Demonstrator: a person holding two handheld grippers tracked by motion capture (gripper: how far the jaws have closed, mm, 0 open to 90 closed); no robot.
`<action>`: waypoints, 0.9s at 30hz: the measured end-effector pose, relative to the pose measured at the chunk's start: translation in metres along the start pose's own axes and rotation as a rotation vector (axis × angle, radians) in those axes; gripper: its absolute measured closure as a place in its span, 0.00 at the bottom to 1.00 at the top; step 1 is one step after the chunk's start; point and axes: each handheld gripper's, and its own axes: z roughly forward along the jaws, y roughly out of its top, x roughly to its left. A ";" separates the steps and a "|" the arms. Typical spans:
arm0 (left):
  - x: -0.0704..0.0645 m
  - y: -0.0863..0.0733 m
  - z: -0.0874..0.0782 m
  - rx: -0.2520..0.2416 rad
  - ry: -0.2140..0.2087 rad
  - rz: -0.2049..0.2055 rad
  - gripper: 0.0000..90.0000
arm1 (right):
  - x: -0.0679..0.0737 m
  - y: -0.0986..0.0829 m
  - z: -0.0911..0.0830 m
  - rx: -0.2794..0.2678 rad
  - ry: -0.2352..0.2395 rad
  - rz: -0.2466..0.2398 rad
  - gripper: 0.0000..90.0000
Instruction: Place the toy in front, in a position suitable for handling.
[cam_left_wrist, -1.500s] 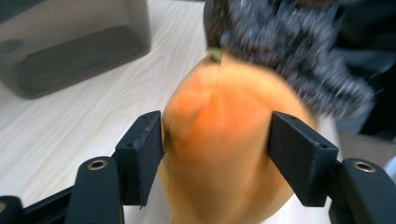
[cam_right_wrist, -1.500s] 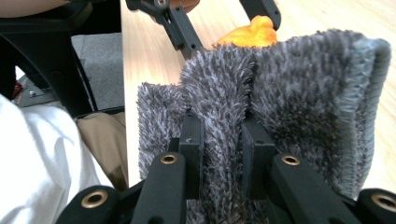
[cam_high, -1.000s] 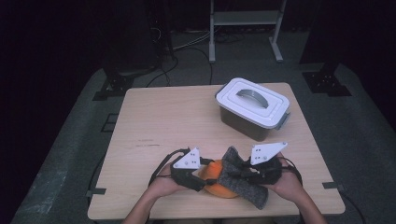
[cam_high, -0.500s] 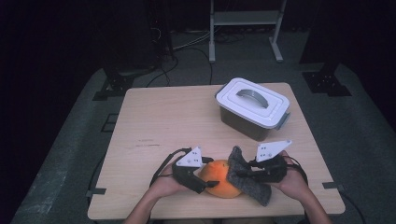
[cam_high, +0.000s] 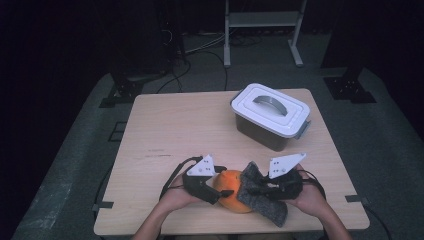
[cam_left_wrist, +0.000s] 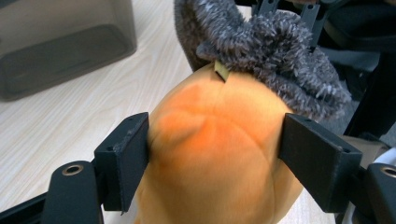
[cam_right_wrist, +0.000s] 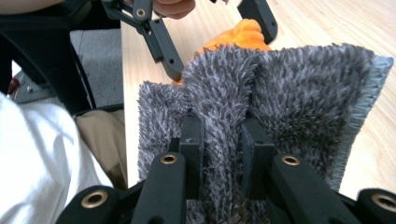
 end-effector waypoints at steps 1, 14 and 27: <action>-0.001 -0.001 0.000 -0.003 0.003 0.007 0.30 | 0.000 0.001 -0.001 0.002 0.004 -0.004 0.81; 0.003 -0.006 -0.003 -0.009 -0.009 0.034 0.37 | -0.007 -0.002 -0.004 -0.030 -0.040 0.011 0.81; -0.004 0.001 -0.004 -0.009 -0.029 0.089 0.37 | -0.007 -0.002 -0.009 -0.021 -0.025 0.017 0.81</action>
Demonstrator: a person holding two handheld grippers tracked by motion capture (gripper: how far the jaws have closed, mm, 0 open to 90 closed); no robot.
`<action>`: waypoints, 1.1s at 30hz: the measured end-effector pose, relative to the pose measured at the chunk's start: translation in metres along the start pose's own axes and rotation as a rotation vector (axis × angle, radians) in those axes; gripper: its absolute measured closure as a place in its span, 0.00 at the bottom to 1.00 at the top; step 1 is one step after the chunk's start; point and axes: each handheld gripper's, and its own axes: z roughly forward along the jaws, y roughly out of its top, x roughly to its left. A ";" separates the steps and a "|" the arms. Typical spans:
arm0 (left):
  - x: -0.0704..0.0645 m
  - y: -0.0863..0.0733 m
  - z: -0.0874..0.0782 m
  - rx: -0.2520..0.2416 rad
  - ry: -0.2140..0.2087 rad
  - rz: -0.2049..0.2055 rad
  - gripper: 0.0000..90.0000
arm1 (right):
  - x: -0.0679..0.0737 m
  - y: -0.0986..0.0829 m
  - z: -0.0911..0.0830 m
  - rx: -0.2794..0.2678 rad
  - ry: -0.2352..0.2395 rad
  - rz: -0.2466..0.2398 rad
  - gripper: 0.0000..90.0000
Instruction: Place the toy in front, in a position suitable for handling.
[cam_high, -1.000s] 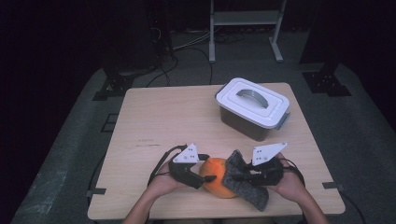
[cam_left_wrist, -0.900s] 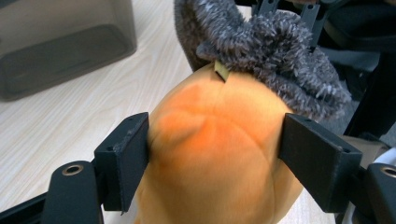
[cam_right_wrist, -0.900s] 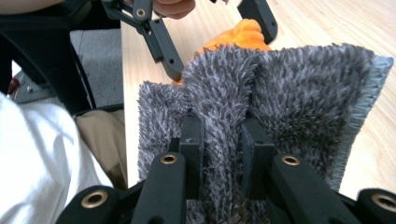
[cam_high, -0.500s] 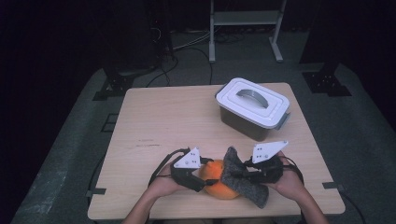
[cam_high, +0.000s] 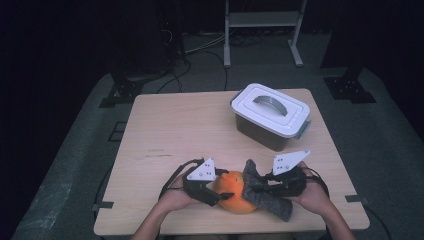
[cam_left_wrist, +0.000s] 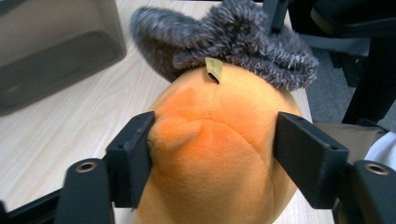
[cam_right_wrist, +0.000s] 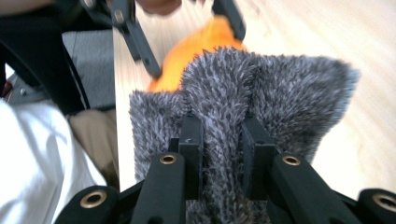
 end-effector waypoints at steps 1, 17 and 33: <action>-0.002 0.001 0.000 -0.004 -0.010 0.023 0.39 | 0.002 0.003 -0.001 -0.023 0.009 0.000 0.81; -0.003 0.003 0.004 -0.019 -0.028 -0.019 0.25 | 0.002 0.002 0.003 -0.028 0.005 0.006 0.80; 0.013 -0.018 -0.009 0.009 -0.052 -0.064 0.41 | -0.007 -0.011 0.005 -0.005 0.004 0.045 0.79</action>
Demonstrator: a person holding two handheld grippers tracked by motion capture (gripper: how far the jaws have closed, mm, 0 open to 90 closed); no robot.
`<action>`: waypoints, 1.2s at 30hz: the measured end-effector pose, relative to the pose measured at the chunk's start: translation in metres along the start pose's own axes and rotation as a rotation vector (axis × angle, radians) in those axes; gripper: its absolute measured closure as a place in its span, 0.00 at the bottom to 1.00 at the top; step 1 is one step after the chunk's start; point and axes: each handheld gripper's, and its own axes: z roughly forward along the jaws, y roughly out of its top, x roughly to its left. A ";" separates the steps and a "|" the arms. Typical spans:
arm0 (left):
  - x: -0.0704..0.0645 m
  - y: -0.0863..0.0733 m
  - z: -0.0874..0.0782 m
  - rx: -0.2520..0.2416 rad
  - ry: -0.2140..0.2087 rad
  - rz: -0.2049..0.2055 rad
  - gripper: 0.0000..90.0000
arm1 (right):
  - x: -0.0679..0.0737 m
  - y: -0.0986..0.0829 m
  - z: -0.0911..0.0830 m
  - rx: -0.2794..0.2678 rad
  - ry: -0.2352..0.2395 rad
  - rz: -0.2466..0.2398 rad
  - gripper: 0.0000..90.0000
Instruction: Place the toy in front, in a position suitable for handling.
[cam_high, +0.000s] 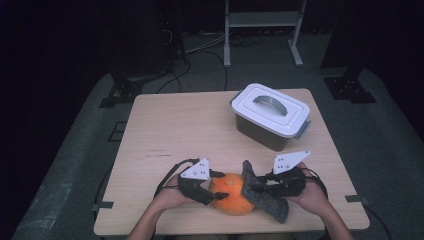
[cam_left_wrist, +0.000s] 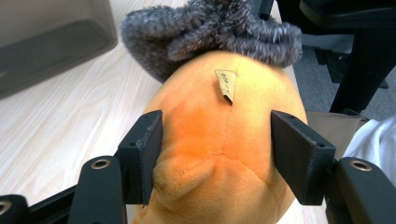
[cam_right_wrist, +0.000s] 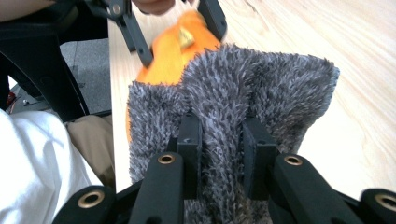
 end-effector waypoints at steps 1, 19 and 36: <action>0.001 -0.002 -0.001 -0.005 -0.002 -0.011 0.41 | -0.002 -0.002 0.000 0.004 -0.002 0.005 0.80; 0.016 -0.014 -0.008 -0.046 0.021 -0.130 0.42 | -0.012 -0.010 -0.008 -0.010 -0.041 0.054 0.80; 0.024 -0.021 -0.011 -0.064 0.033 -0.189 0.42 | -0.017 -0.022 0.007 0.072 -0.026 0.074 0.79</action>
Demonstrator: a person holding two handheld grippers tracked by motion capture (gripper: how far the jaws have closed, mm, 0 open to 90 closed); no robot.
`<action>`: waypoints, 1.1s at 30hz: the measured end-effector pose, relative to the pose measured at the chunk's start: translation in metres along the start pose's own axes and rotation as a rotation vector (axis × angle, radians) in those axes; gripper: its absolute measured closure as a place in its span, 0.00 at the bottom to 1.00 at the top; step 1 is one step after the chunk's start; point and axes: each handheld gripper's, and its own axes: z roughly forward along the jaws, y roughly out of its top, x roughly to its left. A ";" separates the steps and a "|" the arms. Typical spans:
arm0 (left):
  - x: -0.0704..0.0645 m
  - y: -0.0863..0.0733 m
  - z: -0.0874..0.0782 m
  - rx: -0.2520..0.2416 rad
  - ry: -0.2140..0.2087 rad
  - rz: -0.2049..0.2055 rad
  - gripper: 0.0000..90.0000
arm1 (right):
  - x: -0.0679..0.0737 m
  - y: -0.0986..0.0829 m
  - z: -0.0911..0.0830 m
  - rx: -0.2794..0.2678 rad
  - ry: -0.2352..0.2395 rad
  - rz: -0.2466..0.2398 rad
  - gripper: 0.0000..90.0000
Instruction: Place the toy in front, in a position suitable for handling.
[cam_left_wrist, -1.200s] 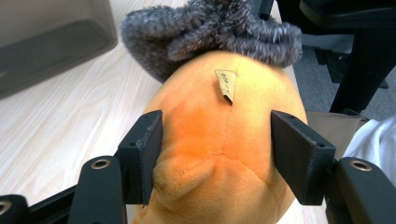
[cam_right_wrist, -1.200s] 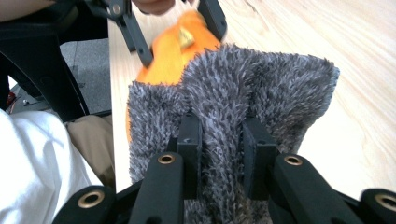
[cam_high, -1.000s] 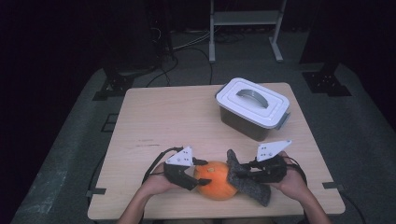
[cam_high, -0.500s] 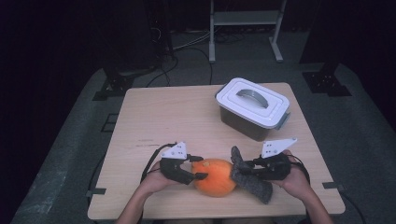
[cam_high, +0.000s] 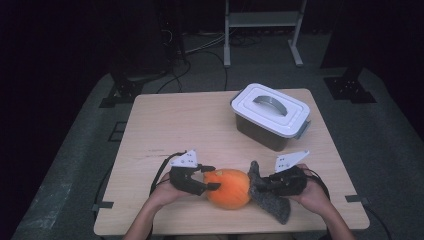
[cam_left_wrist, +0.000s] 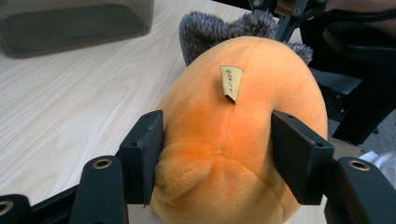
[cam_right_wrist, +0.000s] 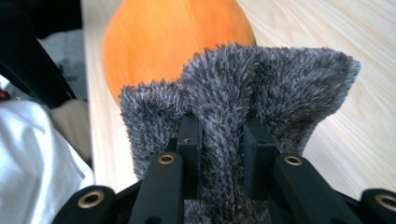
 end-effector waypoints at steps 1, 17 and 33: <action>0.001 -0.001 -0.001 -0.001 0.000 -0.007 0.42 | -0.001 -0.001 0.000 0.017 -0.013 -0.001 0.80; 0.002 0.002 -0.001 -0.010 0.006 -0.025 0.43 | -0.001 0.005 -0.002 -0.030 0.001 0.014 0.79; -0.032 0.027 0.015 0.021 0.011 0.107 0.41 | 0.023 0.030 -0.004 -0.088 -0.009 -0.087 0.80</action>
